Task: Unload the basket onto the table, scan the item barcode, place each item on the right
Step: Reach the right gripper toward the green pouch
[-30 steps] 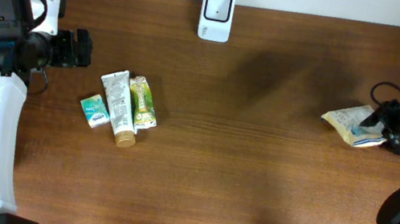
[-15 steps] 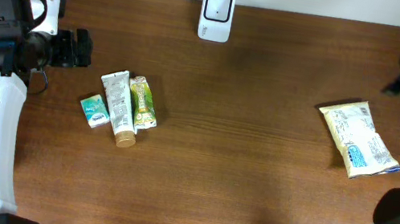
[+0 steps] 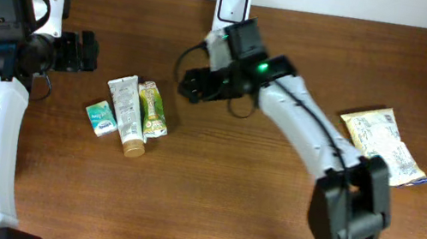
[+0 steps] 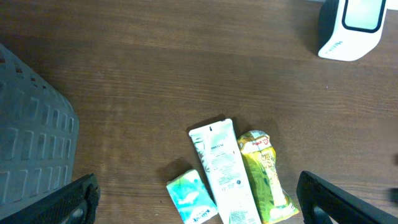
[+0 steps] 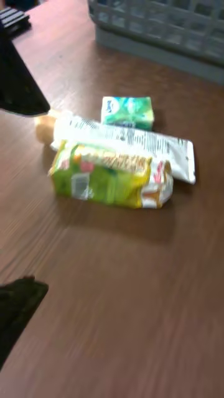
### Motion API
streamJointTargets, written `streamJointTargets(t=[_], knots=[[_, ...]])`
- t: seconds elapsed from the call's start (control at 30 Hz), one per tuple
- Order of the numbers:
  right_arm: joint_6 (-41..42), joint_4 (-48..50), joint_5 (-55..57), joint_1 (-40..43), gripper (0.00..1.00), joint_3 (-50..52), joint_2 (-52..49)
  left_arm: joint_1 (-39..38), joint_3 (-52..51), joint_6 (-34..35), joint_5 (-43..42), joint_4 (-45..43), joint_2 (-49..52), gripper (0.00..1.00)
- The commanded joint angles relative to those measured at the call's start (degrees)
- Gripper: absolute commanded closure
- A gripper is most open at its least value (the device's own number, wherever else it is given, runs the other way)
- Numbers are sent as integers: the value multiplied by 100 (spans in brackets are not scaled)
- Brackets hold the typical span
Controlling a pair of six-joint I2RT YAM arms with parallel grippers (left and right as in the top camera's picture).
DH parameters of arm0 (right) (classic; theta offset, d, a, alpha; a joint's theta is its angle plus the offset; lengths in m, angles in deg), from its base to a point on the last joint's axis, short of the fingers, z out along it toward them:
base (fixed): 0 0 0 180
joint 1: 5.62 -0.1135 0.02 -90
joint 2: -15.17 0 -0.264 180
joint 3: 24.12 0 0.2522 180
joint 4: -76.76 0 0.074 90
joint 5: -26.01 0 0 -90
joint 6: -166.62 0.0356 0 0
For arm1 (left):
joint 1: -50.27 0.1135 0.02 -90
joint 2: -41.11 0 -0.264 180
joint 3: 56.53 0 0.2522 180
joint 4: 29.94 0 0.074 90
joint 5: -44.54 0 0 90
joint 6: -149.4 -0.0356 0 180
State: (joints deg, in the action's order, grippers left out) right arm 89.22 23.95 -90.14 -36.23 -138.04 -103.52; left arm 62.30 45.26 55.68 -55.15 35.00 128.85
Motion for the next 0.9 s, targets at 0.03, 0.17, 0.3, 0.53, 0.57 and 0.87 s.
streamJointTargets(t=[0.03, 0.17, 0.3, 0.53, 0.57, 0.87], knots=[[216, 164, 168, -581, 21, 52, -560, 13, 39, -109, -61, -2, -46, 1], [470, 358, 409, -857, 23, 52, -938, 13, 39, -109, -61, -2, -46, 1], [638, 459, 258, -916, 26, 55, -1176, 13, 39, -109, -59, -2, -46, 1], [787, 629, 238, -986, 60, 52, -1497, 13, 39, -109, -59, 9, -46, 1], [787, 592, 238, -986, 73, 52, -1497, 13, 39, -109, -61, 9, -46, 1], [330, -208, 791, -839, 96, -330, -1152, 13, 39, -109, -59, 11, -46, 1]])
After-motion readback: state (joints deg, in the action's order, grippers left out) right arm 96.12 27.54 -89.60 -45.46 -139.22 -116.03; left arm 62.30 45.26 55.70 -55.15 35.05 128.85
